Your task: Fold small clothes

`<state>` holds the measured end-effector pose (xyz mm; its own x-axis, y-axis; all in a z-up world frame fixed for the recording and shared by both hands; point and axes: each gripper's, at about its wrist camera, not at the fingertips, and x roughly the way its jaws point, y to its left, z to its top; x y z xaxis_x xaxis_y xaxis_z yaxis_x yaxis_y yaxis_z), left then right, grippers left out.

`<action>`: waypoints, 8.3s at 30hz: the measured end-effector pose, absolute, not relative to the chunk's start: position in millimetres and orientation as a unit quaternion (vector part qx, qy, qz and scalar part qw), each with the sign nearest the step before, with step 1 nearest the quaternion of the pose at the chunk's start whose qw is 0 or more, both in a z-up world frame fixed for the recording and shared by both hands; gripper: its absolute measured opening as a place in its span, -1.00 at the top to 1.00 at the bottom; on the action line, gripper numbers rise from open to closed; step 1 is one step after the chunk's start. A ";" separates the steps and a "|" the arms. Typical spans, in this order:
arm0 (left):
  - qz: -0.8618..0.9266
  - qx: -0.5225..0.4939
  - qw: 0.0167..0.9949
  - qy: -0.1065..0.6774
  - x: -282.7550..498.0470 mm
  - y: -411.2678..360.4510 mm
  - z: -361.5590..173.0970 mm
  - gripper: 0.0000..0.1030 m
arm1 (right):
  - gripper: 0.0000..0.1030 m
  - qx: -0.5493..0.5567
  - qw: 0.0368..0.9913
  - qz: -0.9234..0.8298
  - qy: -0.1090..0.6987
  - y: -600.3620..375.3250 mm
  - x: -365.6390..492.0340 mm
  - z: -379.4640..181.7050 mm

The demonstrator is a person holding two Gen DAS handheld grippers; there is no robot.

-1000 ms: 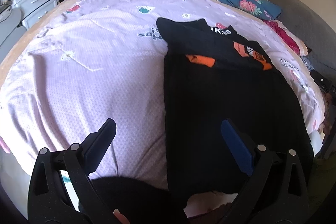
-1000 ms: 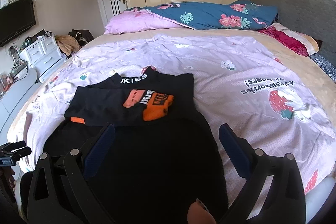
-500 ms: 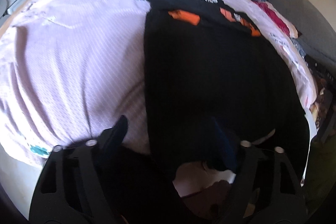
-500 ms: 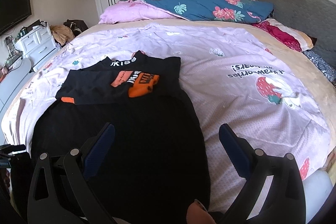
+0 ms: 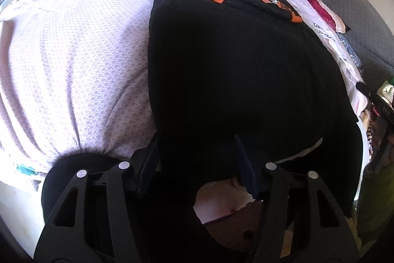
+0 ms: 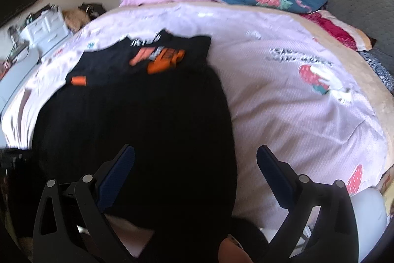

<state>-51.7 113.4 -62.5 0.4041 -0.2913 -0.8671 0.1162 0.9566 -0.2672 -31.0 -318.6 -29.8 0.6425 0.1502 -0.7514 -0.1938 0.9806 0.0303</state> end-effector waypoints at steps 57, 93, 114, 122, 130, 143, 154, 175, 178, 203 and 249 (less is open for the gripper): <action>-0.132 -0.205 0.912 0.330 4.3 167.1 66.2 0.91 | 0.83 0.091 0.955 0.118 0.256 -347.8 9.8 58.6; -0.053 -0.211 0.914 0.341 124.0 171.6 27.6 0.93 | 0.82 0.070 0.948 0.057 0.305 -309.7 147.3 30.1; -0.081 -0.085 0.933 0.339 84.5 103.1 33.1 0.38 | 0.31 -0.010 0.953 0.072 0.295 -273.2 117.3 10.1; -0.088 -0.021 0.915 0.394 75.8 66.4 -14.8 0.65 | 0.64 -0.045 0.935 0.076 0.342 -252.0 110.2 -17.7; -0.050 -0.022 0.917 0.394 96.6 84.6 -21.9 0.65 | 0.69 -0.065 0.913 0.036 0.400 -256.1 139.0 -52.5; -0.020 -0.074 0.916 0.395 170.7 105.1 -15.3 0.65 | 0.70 -0.023 0.908 0.062 0.414 -239.5 219.6 -44.1; 0.003 -0.148 0.945 0.292 189.1 143.2 26.1 0.59 | 0.69 0.026 0.921 0.026 0.388 -262.4 261.8 -37.2; -0.011 -0.130 0.917 0.377 205.4 154.5 -19.0 1.00 | 0.87 0.051 0.920 0.030 0.388 -296.2 267.8 -45.4; -0.015 -0.117 0.932 0.344 196.5 153.1 -0.4 1.00 | 0.88 0.068 0.928 0.029 0.364 -304.2 256.9 -32.7; 0.014 -0.084 0.942 0.324 201.6 148.4 2.4 1.00 | 0.88 0.098 0.944 0.002 0.316 -318.6 253.0 -19.8; -0.024 -0.184 0.902 0.389 132.9 165.7 -14.2 -0.18 | -0.03 0.090 0.910 0.011 0.405 -337.5 169.0 -47.6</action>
